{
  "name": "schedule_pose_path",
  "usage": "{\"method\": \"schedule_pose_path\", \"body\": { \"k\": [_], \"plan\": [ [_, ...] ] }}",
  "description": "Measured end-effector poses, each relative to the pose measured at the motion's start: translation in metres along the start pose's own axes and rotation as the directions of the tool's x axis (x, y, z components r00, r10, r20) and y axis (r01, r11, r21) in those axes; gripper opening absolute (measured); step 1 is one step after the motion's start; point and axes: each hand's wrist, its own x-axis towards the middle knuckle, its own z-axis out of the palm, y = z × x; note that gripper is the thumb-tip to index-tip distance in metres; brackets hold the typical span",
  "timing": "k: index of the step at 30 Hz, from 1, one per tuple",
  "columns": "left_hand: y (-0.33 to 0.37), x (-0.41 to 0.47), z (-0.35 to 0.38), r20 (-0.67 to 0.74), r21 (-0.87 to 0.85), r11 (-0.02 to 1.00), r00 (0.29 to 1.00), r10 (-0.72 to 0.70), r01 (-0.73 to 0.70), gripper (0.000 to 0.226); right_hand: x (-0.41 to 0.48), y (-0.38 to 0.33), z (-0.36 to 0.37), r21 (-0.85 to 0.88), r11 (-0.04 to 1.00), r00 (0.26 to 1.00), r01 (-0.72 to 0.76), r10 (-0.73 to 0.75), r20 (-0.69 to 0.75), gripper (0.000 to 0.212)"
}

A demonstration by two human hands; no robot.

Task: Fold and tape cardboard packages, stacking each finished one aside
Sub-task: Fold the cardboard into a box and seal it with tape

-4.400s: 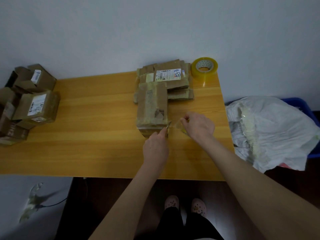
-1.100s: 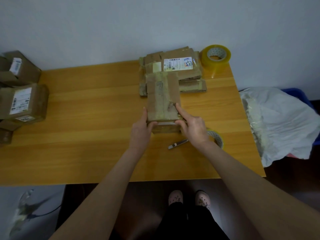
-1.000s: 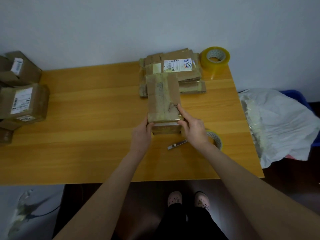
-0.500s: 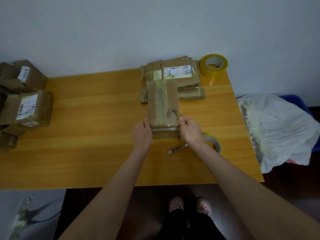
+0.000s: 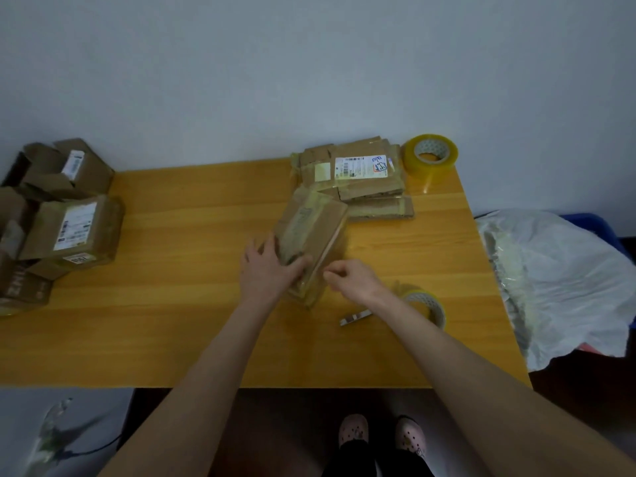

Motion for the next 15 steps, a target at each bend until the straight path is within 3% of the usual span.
{"method": "schedule_pose_path", "body": {
  "k": [2,4,8,10,11,13,15],
  "plan": [
    [0.002,-0.011,0.000,0.053,0.175,0.984,0.999,0.011,-0.020,0.106,0.014,-0.004,-0.011,-0.043,0.999,0.973,-0.025,0.014,-0.229,0.024],
    [0.003,-0.021,0.007,0.047,0.249,0.967,0.998,0.047,-0.058,0.102,0.032,-0.010,-0.031,-0.014,0.999,0.925,-0.050,0.041,-0.377,0.029],
    [-0.017,-0.011,0.000,0.063,0.196,0.935,0.955,0.290,-0.297,0.081,0.064,-0.030,-0.049,-0.061,0.998,0.930,-0.021,-0.003,-0.367,0.063],
    [-0.033,-0.006,-0.007,0.045,0.215,0.901,0.925,0.377,-0.377,0.076,0.070,-0.034,-0.043,-0.108,0.994,0.954,0.009,-0.041,-0.298,0.060],
    [-0.041,-0.006,-0.008,-0.016,0.214,0.911,0.931,0.364,-0.353,0.073,0.069,-0.032,-0.039,-0.151,0.988,0.960,0.004,-0.046,-0.275,0.056],
    [-0.047,-0.010,-0.007,-0.191,0.054,0.984,0.965,0.177,-0.170,0.073,0.067,-0.023,-0.033,-0.169,0.984,0.960,-0.051,0.001,-0.280,0.050],
    [-0.039,-0.020,-0.004,-0.210,-0.308,0.944,0.958,-0.193,0.122,0.080,0.068,-0.017,-0.032,-0.102,0.990,0.959,-0.094,0.063,-0.276,0.057]
  ]
}}
